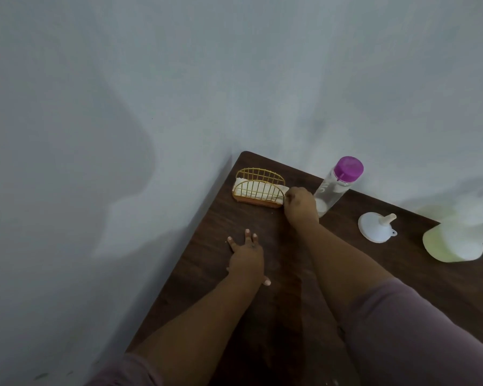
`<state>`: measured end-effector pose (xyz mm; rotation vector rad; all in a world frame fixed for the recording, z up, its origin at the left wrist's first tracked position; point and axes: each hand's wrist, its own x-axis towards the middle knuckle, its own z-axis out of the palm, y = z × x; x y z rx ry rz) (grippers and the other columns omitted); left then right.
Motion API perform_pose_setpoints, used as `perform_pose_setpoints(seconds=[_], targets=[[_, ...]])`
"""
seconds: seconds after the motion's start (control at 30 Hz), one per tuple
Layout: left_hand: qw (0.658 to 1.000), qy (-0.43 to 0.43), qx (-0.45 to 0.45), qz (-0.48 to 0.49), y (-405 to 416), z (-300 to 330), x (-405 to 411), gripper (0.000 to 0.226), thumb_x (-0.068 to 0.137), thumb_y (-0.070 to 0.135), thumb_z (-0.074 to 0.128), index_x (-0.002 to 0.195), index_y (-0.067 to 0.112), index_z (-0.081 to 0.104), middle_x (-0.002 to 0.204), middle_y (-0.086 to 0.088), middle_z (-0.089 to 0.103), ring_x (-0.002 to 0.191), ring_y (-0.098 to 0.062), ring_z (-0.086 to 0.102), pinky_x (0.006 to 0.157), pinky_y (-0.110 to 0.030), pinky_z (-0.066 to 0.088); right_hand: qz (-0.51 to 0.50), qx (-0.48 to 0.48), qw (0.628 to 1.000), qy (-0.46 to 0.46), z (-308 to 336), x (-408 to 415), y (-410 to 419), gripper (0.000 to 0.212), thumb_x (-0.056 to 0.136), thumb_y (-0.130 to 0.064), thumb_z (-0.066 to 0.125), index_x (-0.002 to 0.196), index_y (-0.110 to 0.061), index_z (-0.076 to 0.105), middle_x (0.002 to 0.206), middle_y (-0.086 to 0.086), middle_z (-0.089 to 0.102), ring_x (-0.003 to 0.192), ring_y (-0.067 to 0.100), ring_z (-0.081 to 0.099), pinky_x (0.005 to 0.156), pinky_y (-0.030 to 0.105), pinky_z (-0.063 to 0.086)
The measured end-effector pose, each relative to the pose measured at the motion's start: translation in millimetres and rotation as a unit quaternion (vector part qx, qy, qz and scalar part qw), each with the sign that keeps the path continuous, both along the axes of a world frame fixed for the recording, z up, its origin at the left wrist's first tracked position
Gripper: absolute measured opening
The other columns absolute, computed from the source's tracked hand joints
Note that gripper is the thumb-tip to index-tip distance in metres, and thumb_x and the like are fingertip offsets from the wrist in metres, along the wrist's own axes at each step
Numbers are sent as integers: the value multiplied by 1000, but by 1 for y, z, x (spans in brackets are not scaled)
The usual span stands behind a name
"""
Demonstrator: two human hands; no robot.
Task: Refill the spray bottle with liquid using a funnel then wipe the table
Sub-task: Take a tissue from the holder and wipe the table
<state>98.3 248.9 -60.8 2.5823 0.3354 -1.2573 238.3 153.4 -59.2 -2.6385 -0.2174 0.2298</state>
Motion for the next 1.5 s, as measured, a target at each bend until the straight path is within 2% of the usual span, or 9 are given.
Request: perform_pose_setpoints(seconds=[0.23, 0.4, 0.77, 0.87, 1.0, 1.07, 1.13, 1.33, 1.5], targets=[[1000, -11, -5, 17, -1, 6, -3, 123, 80, 43, 75, 151, 11, -20, 160, -6, -26, 142, -52, -17, 105, -61, 39, 12, 98, 993, -62, 28, 0, 2, 10, 100, -16, 42, 106, -15, 49, 95, 7, 63, 82, 20, 61, 62, 27, 46], [1000, -20, -5, 19, -1, 9, -6, 122, 80, 43, 75, 151, 12, -20, 160, -6, -25, 143, -52, -15, 105, -61, 40, 42, 68, 994, -80, 44, -1, 0, 33, 98, -7, 43, 129, -12, 52, 126, 11, 58, 111, 26, 58, 91, 37, 53], [999, -44, 12, 20, -3, 21, -10, 122, 79, 47, 75, 153, 10, -14, 162, -8, -19, 144, -52, -9, 110, -57, 35, 55, 107, 971, -207, 89, -31, 2, 27, 102, -28, 38, 104, -5, 51, 100, 10, 54, 87, 21, 52, 71, 31, 45], [985, -124, -64, 99, -7, 26, -16, 101, 81, 55, 69, 155, 11, 16, 163, -13, 10, 147, -45, 10, 117, -51, 27, -1, 183, 969, -168, 105, -53, -9, 32, 100, -33, 43, 108, -2, 47, 83, 7, 53, 70, 17, 50, 57, 28, 37], [754, -150, -379, 516, -33, 50, -26, 64, 89, 62, 53, 129, 12, 54, 124, -7, 61, 113, -24, 58, 95, -38, 50, -125, 330, 935, -17, 107, -83, -35, 24, 96, -31, 53, 109, -12, 47, 102, 6, 52, 95, 20, 54, 74, 37, 54], [613, -84, -511, 596, -48, 59, -35, 56, 90, 57, 55, 119, 8, 57, 113, -10, 67, 103, -24, 64, 85, -35, 55, -181, 425, 884, 71, 103, -103, -53, 20, 94, -23, 58, 110, -19, 48, 115, 7, 52, 106, 25, 55, 76, 40, 59], [558, -62, -581, 590, -63, 65, -46, 43, 93, 45, 59, 113, 7, 62, 105, -10, 72, 96, -21, 69, 76, -29, 55, -202, 425, 879, 81, 96, -124, -79, 23, 90, -20, 62, 110, -24, 50, 116, 4, 54, 104, 23, 57, 79, 40, 58], [606, -132, -577, 531, -131, 77, -82, 10, 96, 13, 58, 105, 16, 62, 98, -2, 70, 89, -14, 66, 76, -25, 52, -164, 311, 931, 93, 82, -188, -173, 22, 83, -22, 72, 102, -23, 61, 93, 4, 67, 89, 18, 63, 75, 30, 54], [763, -181, -505, 360, -186, 78, -114, 13, 97, 13, 57, 109, 13, 61, 110, -8, 69, 99, -20, 67, 81, -34, 56, -176, 386, 883, 202, 77, -242, -235, 38, 84, -38, 70, 113, -16, 58, 105, 4, 66, 96, 20, 67, 82, 39, 58]])
